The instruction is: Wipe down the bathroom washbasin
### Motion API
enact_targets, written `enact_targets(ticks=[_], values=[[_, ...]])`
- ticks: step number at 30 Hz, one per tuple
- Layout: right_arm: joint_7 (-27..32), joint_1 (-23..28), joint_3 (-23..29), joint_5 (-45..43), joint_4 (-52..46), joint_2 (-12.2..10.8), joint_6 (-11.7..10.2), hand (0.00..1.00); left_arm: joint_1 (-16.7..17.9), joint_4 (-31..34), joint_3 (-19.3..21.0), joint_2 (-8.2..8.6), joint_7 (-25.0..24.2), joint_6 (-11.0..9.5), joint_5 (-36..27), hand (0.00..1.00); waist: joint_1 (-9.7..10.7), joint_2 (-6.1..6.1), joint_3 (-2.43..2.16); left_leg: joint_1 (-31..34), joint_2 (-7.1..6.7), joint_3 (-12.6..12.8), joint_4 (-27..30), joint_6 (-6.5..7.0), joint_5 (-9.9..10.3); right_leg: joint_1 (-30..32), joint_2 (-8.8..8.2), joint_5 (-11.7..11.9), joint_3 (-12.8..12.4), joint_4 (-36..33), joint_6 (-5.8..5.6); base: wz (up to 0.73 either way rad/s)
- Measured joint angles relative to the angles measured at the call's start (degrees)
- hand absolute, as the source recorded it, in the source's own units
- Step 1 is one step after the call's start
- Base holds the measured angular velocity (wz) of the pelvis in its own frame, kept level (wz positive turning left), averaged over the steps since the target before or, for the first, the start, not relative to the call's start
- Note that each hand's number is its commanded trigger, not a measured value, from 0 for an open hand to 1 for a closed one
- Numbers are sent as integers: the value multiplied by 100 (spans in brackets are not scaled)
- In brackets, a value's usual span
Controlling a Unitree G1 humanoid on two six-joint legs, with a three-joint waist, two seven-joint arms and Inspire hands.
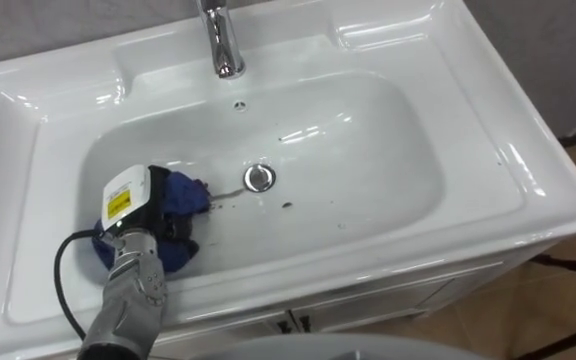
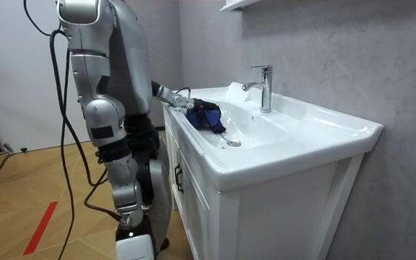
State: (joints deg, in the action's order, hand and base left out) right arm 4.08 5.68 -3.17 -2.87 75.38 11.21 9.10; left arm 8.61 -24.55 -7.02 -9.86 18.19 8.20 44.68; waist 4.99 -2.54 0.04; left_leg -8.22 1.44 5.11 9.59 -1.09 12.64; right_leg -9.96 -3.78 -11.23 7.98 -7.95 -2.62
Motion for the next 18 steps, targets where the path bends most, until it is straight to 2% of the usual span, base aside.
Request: enact_targets(ticks=[6, 10, 12, 14, 18], values=[[23, 119, 4, 7, -20, -34, 39, 0, -167, -219, 9, 24, -46, 19, -43, 100, 93, 14, 1, -69, 2, 81, -1, 2, -1, 0, -2, 0, -80, -3, 0, -7], [10, 216, 6, 10, -39, -84, 60, 0, -309, -388, 8, 47, -56, 24, -384, 100, 280, 46, 1, -72, 2, 129, -16, 2, -1, 10, -3, -5, -164, -27, -6, -7], [-7, 251, 18, 19, -36, -113, 96, 0, -422, -454, 8, 69, -121, 25, -390, 100, 298, 74, -5, -46, 10, 207, -14, 2, -1, 72, -1, -8, -213, -43, -7, -16], [-20, 279, 62, -5, -35, -162, 151, 0, -587, -502, 6, 154, -232, 79, -391, 100, 397, 133, 14, -17, 10, 263, -15, 2, -1, 134, -4, -8, -261, -76, -8, -10], [2, 284, 60, 10, -51, -186, 264, 0, -939, -614, -221, 195, -412, 245, -608, 100, 571, 170, 12, 73, 8, 291, -17, 8, -4, 252, -2, 0, -318, -115, -15, -4]])
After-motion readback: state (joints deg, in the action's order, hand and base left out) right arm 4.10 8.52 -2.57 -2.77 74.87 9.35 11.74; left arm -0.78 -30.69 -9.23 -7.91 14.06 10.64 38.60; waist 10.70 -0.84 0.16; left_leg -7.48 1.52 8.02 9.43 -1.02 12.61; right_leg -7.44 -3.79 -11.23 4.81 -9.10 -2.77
